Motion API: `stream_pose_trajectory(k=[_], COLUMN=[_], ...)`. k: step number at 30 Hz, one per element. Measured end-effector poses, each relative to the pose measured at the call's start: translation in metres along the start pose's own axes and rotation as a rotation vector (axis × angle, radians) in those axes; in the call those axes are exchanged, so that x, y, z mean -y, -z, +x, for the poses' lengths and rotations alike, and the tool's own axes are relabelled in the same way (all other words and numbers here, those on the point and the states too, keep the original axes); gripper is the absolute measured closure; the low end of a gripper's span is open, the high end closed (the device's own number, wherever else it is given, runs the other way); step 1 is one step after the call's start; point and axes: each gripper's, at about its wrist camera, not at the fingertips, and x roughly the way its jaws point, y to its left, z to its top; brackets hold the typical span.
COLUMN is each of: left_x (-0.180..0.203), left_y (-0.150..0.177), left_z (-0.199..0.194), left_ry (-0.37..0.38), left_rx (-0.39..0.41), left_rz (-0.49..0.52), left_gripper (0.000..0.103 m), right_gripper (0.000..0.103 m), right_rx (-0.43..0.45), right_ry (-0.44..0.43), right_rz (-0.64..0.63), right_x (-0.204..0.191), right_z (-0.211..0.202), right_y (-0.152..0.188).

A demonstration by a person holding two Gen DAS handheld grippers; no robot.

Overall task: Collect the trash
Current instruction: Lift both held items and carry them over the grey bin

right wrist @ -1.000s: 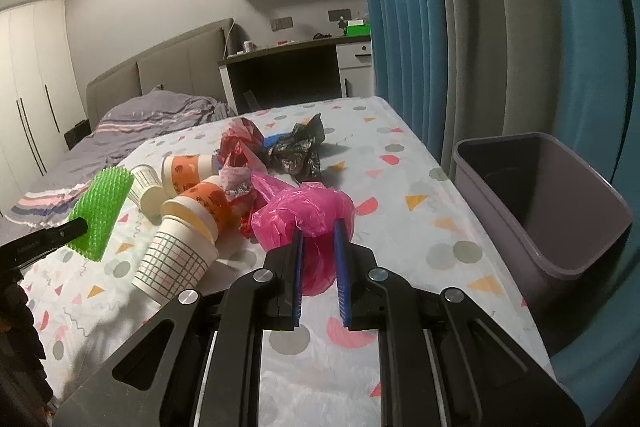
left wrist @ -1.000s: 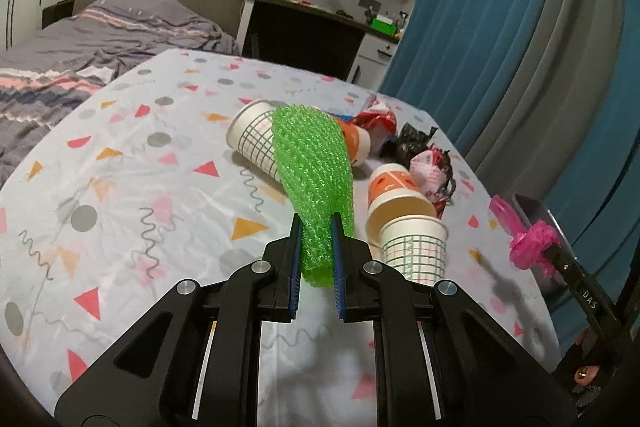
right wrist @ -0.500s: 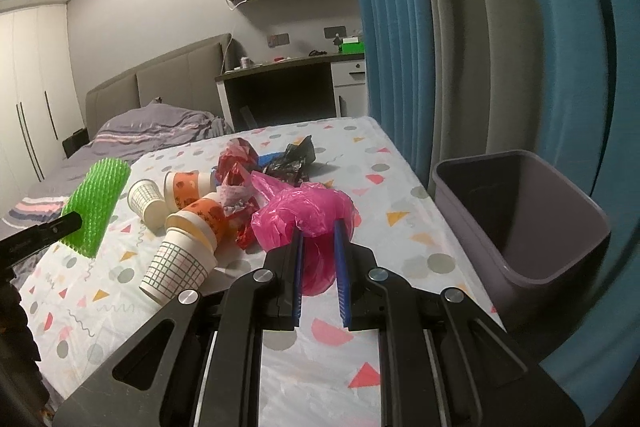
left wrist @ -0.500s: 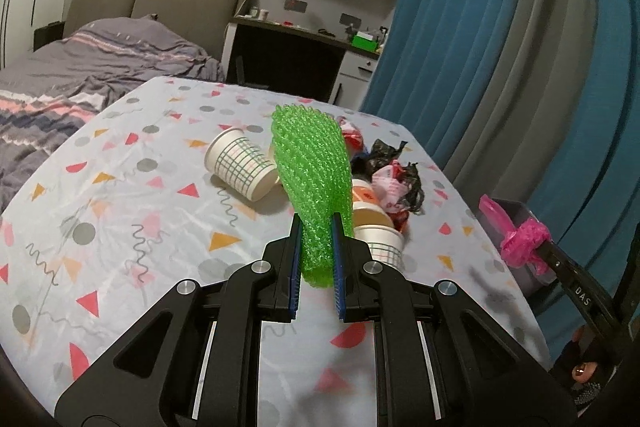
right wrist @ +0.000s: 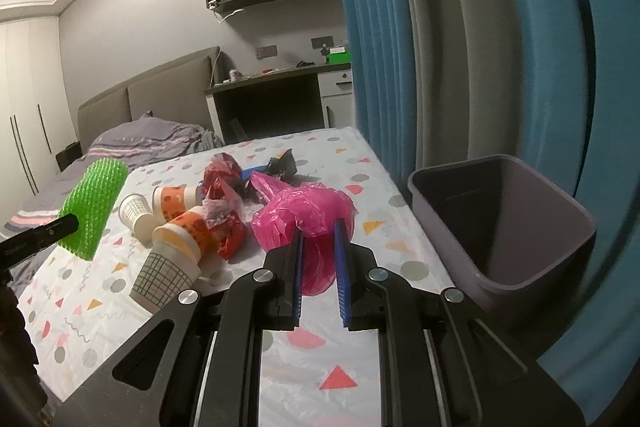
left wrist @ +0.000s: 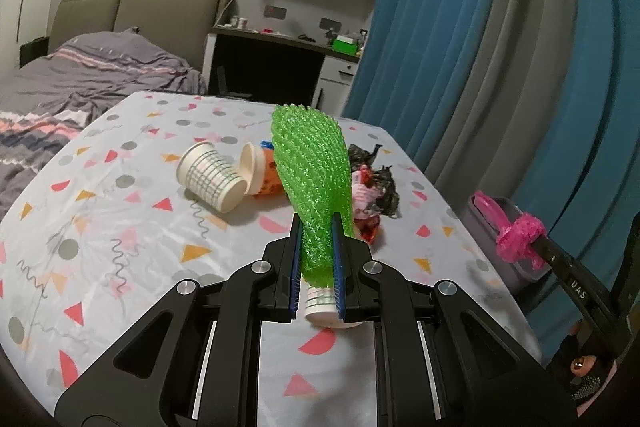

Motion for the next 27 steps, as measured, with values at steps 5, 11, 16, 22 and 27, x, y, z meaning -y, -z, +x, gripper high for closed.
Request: stream_pose_trajectory(k=[5,11,16,22,27], left_x=[0.027,0.093,0.156,0.230,0.268], left_y=[-0.006,-0.015,-0.015,-0.005,0.004], left_z=[0.008,0.025,0.049,0.093,0.134], left_ry=[0.047,0.165,0.270,0.398,0.451], left_rx=[-0.001,0.002,-0.012,-0.055,-0.105], left_rz=[0.046,0.145,0.221,0.297,0.325], left_gripper=[0.091,0.091,0.091,0.091,0.090], right_gripper=[0.088,0.088,0.088,0.088,0.088], right_rx=[0.025,0.070,0.107,0.139,0.143], right_ry=[0.021,0.080,0.158,0.261,0.307], right_rz=[0.003,0.020,0.045,0.071,0.099], right_x=[0.014,0.044,0.077,0.114,0.138], right_z=[-0.004,-0.011,-0.016,-0.020,-0.016], right_y=[-0.006,-0.017,-0.030,-0.040,-0.042])
